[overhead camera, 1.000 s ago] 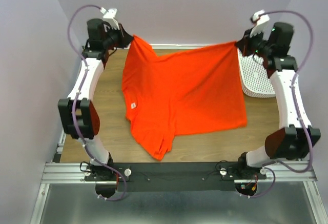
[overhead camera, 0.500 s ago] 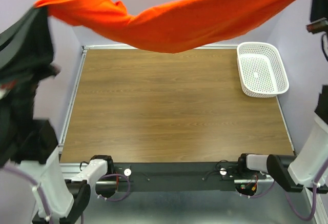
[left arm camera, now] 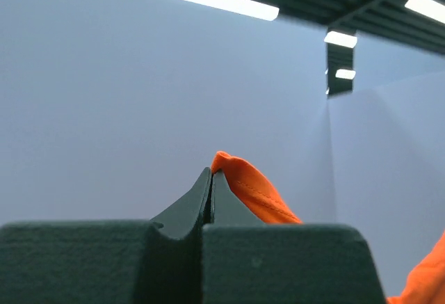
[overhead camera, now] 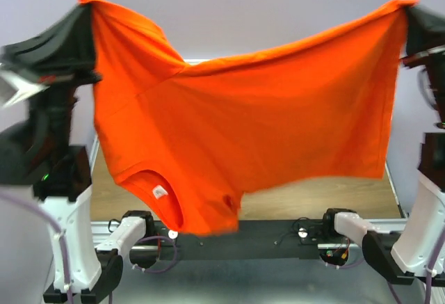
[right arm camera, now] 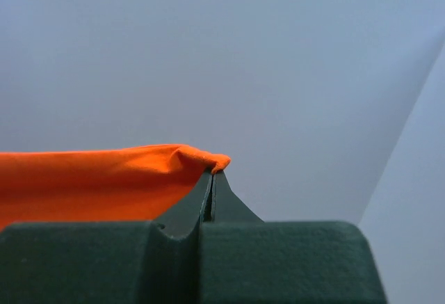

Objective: Fold and stack the t-shirts

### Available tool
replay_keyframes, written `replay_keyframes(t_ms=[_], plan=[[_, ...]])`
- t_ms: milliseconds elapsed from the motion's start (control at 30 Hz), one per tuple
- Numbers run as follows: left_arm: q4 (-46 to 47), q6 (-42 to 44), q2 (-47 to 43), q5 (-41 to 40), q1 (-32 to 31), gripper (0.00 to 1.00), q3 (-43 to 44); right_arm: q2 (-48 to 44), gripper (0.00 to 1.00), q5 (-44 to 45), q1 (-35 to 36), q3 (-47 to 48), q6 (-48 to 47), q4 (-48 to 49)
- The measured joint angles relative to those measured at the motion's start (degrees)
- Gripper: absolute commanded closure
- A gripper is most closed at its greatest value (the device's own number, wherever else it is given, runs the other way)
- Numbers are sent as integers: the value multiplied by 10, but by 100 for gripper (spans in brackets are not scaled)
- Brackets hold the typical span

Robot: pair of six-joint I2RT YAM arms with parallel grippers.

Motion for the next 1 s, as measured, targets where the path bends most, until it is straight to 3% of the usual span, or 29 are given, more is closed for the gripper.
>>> replay_keyframes(t_ms=[200, 333, 400, 500, 667, 800, 1000], plan=[[72, -9, 36, 2, 0, 100, -287, -42, 99, -58, 0, -348, -7, 49], [118, -16, 157, 14, 0, 100, -405, -5, 99, -97, 0, -583, -6, 118], [115, -16, 246, 21, 0, 100, -428, 38, 99, -109, 0, -632, -5, 151], [92, -15, 403, 27, 0, 100, -387, 173, 99, -121, 0, -654, -2, 217], [10, -15, 650, 25, 0, 100, -180, 386, 99, -114, 2, -547, 14, 271], [-44, -15, 718, 20, 0, 100, -109, 471, 99, -89, 2, -480, 25, 286], [-100, -1, 754, 13, 1, 100, 26, 492, 99, -70, 2, -432, 36, 301]])
